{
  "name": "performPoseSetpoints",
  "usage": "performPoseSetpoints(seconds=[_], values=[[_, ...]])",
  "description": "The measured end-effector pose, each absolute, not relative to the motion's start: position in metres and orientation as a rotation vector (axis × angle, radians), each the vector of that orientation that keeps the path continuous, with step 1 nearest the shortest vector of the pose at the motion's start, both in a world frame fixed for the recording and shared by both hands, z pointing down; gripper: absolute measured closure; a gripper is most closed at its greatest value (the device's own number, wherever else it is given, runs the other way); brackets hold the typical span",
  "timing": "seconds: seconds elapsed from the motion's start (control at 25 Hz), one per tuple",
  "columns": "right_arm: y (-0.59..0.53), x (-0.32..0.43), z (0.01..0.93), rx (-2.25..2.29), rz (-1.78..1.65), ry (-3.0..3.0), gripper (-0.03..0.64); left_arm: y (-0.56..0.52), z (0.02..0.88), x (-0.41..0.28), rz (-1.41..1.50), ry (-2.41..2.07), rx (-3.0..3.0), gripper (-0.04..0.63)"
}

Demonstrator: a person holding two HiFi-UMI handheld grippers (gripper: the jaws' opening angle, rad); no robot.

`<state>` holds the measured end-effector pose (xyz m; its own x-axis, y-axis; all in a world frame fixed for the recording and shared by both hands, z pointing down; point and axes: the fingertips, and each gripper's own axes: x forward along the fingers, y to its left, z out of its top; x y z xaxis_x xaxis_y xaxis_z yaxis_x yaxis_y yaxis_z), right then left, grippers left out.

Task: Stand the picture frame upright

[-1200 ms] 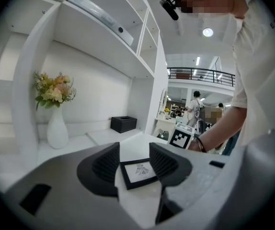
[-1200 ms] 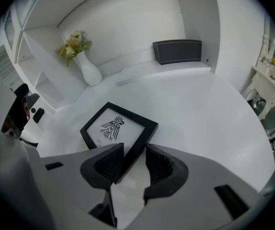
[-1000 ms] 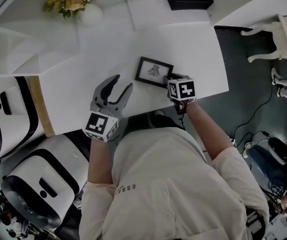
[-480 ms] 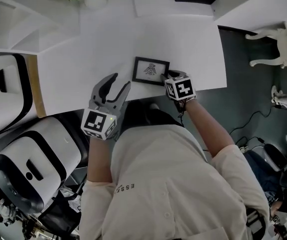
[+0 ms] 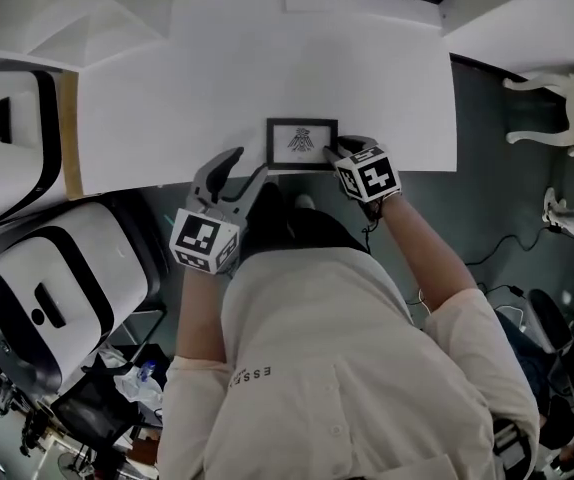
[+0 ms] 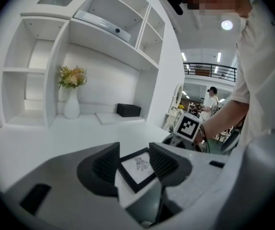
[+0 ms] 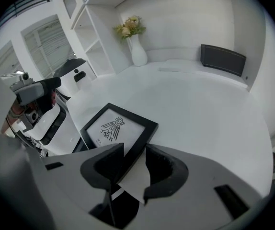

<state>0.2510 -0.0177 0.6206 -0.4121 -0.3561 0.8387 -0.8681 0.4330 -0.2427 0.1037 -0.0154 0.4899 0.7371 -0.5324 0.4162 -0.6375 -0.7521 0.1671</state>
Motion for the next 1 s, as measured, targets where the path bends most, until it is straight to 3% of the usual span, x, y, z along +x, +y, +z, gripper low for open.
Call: performPoseSetpoints(seconds=[0.68,1.0], values=[[0.015,0.263,0.619,0.758,0.746,-2.045,0.463,0.041,0.571,0.126,0.555,-0.819,2.427,0.419],[0.016,0.265,0.621,0.745,0.739,-2.049,0.463,0.055,0.612,0.130,0.345,-0.745,2.115,0.419]])
